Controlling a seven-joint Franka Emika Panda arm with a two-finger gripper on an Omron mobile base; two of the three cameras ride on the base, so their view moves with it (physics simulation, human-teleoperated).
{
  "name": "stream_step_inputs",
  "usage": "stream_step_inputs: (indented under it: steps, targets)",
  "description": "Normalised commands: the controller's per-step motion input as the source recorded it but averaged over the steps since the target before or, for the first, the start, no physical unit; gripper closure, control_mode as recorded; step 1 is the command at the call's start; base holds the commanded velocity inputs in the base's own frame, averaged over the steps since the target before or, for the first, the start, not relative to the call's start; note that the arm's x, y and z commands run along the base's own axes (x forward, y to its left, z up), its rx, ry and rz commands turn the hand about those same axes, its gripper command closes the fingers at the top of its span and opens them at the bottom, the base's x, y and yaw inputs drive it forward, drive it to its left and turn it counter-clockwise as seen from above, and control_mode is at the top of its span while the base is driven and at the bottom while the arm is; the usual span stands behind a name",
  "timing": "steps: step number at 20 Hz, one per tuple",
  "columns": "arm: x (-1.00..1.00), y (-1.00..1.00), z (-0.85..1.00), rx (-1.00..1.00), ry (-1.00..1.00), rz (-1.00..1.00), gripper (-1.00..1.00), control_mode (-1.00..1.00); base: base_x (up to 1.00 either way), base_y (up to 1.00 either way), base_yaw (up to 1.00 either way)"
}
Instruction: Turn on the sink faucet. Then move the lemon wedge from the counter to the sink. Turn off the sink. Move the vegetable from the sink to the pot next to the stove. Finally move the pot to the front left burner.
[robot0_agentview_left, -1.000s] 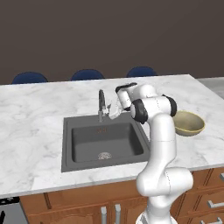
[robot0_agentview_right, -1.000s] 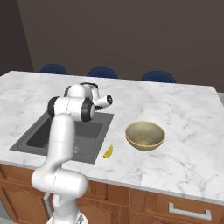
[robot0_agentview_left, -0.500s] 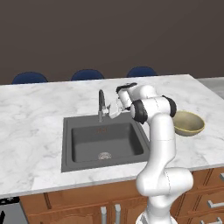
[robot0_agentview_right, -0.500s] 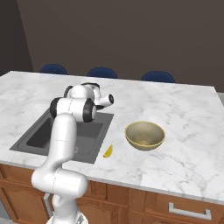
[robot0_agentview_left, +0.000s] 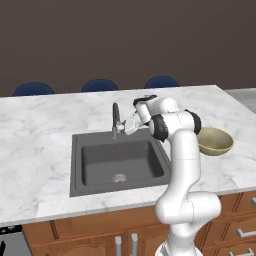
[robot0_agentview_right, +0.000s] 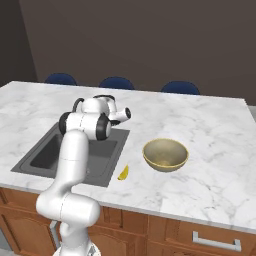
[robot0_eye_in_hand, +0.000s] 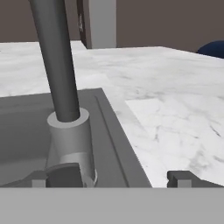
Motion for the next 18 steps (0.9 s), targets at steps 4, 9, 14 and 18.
stream_step_inputs:
  steps: [4,9,14,18]
  targets:
    - [-0.02,0.13,0.0,0.03,0.0,0.03,-1.0,-1.0,0.0,0.0,0.0]
    - [-0.01,0.18,0.0,0.01,0.0,0.02,-1.0,-1.0,0.0,0.0,0.0]
    - [0.01,0.28,0.0,0.0,0.01,0.01,1.0,-1.0,0.0,0.0,0.0]
    - [0.09,0.15,0.0,0.0,0.01,0.0,1.0,-1.0,0.0,0.0,0.0]
